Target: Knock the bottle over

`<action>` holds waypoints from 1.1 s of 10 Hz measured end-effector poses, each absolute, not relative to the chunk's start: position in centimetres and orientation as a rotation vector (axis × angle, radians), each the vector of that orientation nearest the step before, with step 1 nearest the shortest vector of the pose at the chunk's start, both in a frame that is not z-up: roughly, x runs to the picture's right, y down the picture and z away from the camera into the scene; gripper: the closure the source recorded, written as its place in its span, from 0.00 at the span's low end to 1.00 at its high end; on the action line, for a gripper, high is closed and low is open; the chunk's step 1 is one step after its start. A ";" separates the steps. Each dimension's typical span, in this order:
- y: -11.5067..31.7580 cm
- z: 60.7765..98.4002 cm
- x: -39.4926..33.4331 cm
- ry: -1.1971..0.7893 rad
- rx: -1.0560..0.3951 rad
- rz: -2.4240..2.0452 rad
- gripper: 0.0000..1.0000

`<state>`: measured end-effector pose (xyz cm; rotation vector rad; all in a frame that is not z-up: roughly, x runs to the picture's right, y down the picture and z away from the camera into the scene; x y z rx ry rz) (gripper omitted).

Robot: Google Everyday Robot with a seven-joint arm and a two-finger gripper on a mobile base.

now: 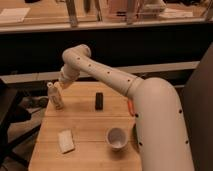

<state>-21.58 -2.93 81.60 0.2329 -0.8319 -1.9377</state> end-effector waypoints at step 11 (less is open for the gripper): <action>-5.5 85.6 -23.8 -0.900 0.444 -2.023 0.98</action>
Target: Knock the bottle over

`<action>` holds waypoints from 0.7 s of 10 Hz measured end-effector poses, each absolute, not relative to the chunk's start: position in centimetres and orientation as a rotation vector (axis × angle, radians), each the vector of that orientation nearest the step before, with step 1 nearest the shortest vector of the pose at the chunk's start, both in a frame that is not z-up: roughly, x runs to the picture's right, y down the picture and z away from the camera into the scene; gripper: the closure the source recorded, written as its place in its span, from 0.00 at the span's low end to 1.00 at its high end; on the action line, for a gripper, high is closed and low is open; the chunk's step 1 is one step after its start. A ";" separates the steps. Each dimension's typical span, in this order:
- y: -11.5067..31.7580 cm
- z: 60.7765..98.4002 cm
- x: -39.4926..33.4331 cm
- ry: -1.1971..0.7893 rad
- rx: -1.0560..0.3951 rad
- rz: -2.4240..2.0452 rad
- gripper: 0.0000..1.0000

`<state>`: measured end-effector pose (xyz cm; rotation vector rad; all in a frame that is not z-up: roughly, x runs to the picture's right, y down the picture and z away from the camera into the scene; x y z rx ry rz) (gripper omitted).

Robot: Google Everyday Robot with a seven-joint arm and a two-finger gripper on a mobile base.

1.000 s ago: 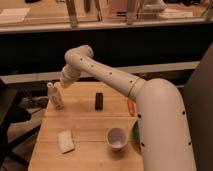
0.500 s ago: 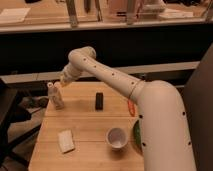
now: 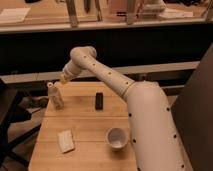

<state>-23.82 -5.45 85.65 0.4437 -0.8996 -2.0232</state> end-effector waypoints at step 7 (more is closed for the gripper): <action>-4.6 84.8 -29.4 -1.084 0.589 -2.099 0.98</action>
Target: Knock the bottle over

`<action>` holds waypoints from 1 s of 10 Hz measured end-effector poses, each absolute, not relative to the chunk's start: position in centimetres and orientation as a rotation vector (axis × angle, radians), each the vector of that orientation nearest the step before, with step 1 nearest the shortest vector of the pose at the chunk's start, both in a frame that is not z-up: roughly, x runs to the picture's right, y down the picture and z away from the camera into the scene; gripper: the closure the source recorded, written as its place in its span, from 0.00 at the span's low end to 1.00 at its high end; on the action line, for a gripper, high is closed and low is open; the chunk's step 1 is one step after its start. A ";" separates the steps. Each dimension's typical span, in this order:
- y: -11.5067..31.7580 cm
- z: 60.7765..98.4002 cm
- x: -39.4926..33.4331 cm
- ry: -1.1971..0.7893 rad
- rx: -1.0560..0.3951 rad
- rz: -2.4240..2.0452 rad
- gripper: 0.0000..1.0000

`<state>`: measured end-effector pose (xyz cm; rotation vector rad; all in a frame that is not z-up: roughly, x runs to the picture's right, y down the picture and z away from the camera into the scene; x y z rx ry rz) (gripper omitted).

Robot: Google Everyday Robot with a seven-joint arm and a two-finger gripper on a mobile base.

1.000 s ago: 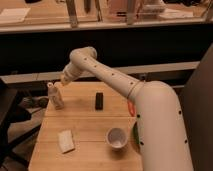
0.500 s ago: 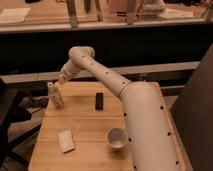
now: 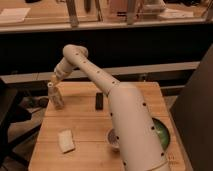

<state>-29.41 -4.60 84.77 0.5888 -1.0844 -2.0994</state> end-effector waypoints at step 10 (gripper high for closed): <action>0.5 78.6 -26.0 -1.221 0.502 -2.102 0.98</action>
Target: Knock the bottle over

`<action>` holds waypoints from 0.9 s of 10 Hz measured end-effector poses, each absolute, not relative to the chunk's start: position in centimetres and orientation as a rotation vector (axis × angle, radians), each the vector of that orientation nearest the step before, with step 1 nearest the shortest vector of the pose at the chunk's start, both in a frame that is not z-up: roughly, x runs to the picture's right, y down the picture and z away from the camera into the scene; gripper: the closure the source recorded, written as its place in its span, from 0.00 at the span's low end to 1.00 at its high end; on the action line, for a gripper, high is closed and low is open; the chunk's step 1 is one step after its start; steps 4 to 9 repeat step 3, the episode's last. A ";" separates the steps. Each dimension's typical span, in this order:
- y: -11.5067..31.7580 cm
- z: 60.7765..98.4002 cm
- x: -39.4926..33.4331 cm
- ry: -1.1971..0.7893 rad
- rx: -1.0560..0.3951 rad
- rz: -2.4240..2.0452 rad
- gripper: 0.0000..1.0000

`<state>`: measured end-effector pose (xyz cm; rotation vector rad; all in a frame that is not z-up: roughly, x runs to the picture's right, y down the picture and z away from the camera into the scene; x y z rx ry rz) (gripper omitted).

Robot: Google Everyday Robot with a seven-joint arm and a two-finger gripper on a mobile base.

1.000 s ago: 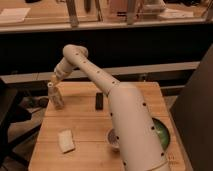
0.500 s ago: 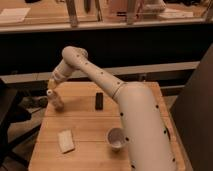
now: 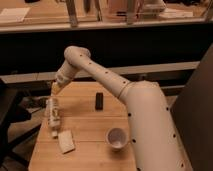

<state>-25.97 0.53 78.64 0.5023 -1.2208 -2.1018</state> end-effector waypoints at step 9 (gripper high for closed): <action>1.2 77.7 -24.0 -1.214 0.507 -2.101 0.98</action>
